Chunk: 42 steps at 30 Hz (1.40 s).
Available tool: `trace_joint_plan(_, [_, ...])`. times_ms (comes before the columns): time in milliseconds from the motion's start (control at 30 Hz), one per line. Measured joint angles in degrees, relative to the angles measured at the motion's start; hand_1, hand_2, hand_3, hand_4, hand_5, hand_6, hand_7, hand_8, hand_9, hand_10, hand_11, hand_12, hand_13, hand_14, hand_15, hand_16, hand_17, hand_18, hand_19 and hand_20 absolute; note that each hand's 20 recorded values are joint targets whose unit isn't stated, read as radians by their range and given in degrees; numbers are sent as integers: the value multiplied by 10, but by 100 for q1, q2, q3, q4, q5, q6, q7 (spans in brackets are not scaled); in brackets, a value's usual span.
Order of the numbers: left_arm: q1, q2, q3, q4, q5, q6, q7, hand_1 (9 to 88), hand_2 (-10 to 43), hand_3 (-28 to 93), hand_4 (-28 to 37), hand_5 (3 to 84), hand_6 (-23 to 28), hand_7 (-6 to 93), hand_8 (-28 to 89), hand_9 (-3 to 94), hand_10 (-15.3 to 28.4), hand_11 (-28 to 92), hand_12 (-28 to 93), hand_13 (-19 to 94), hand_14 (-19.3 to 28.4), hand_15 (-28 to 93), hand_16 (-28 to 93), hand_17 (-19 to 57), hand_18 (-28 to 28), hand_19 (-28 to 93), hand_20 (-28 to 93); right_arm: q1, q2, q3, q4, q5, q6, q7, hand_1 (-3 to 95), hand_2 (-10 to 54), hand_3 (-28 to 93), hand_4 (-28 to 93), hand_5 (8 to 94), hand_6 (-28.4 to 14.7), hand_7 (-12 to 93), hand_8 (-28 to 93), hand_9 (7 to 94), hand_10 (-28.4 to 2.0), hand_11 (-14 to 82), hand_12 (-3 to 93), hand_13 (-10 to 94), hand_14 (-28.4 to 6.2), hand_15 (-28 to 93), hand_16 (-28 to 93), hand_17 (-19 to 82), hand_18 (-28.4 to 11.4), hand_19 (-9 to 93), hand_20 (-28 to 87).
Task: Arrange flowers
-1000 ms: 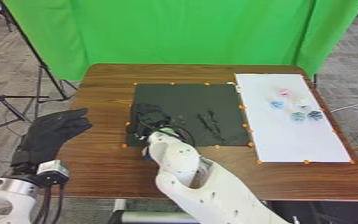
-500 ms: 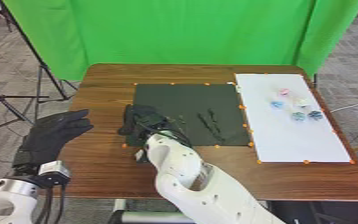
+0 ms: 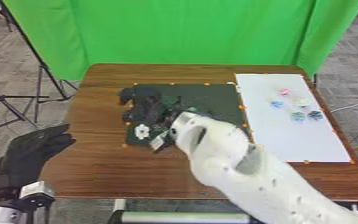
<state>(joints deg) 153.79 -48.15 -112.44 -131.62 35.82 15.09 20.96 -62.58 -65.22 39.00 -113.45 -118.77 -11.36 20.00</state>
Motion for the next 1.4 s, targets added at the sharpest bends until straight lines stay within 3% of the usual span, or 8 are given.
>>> trace_joint_plan(100, [66, -46, 21, -1, 3, 2, -14, 304, 35, 793, -149, 537, 161, 148, -90, 444, 227, 433, 110, 299, 272, 637, -136, -92, 207, 592, 144, 20, 498, 657, -74, 254, -668, 13, 308, -3, 858, -264, 543, -78, 191, -113, 532, -204, 237, 163, 560, -142, 743, 173, 240, -210, 804, 11])
trace_joint_plan(200, [37, -87, 72, -2, 67, 6, -78, 304, 34, 794, -150, 536, 161, 149, -90, 444, 227, 433, 109, 299, 271, 638, -136, -92, 207, 593, 144, -27, 1085, 985, 4, 252, -606, 384, 308, -2, 859, -262, 542, -78, 188, -112, 531, -205, 229, 163, 561, -142, 743, 170, 241, -211, 803, 14])
trace_joint_plan(333, [-75, -103, 192, -2, 262, 19, -187, 305, 34, 792, -151, 536, 161, 149, -91, 443, 227, 433, 109, 298, 272, 638, -137, -93, 207, 592, 143, -319, 1729, 1505, 300, 204, -417, 764, 314, 4, 862, -261, 545, -71, 194, -110, 540, -198, 227, 164, 573, -133, 745, 165, 254, -208, 807, 20])
trace_joint_plan(500, [-275, -60, 370, 7, 278, 17, -248, 305, 33, 792, -154, 535, 161, 149, -91, 442, 227, 433, 109, 297, 272, 637, -138, -92, 207, 592, 142, -779, 2199, 2202, 802, 194, -591, 778, 318, 6, 869, -261, 546, -69, 201, -115, 547, -194, 226, 164, 583, -128, 747, 163, 259, -207, 810, 23])
trace_joint_plan(767, [-372, -8, 399, 4, 283, 9, -297, 304, 31, 793, -155, 534, 161, 148, -91, 443, 227, 433, 108, 296, 272, 637, -137, -93, 207, 592, 142, -1478, 2511, 2935, 989, 119, -727, 1041, 325, -1, 875, -261, 542, -66, 202, -118, 546, -191, 223, 163, 601, -112, 767, 164, 271, -199, 823, 30])
trace_joint_plan(1400, [-544, -4, 589, 37, 288, -29, -349, 302, 31, 792, -158, 534, 161, 148, -91, 442, 227, 435, 108, 297, 272, 636, -137, -93, 208, 593, 142, -1629, 2595, 3000, 1460, -456, -724, 1767, 328, -30, 871, -270, 521, -67, 195, -119, 494, -199, 173, 160, 603, -111, 792, 160, 276, -198, 836, 26])
